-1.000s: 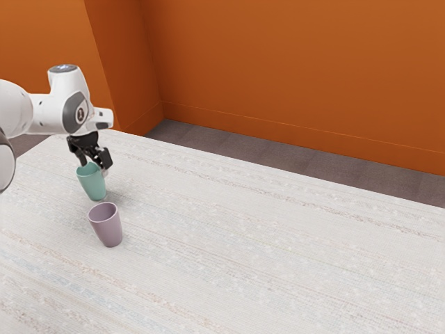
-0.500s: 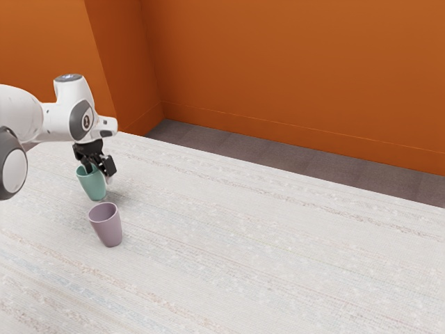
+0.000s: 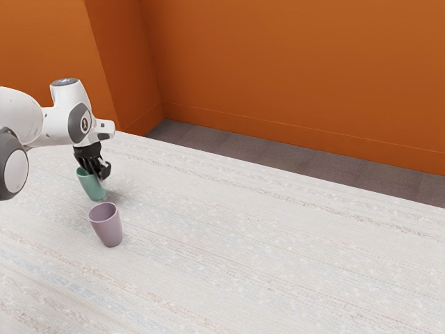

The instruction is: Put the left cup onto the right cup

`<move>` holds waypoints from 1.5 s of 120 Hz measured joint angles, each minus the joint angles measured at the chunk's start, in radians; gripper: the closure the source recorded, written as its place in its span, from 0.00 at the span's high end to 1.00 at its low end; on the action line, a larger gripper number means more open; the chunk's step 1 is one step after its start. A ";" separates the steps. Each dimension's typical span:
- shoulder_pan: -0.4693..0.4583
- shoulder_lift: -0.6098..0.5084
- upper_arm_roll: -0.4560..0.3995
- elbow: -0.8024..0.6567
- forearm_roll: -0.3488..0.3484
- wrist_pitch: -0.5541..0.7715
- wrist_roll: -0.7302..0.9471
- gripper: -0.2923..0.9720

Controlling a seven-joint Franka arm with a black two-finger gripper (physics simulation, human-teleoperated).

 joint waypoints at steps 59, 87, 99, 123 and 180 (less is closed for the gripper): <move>-0.003 -0.018 0.000 -0.011 0.003 0.019 0.009 0.16; -0.005 -0.074 0.000 -0.014 0.015 0.006 0.004 0.15; -0.013 -0.133 -0.007 -0.034 0.043 -0.011 -0.006 0.15; -0.021 -0.249 -0.095 -0.070 0.147 -0.069 -0.063 0.15; -0.032 -0.537 -0.268 -0.306 0.252 -0.171 -0.297 0.15</move>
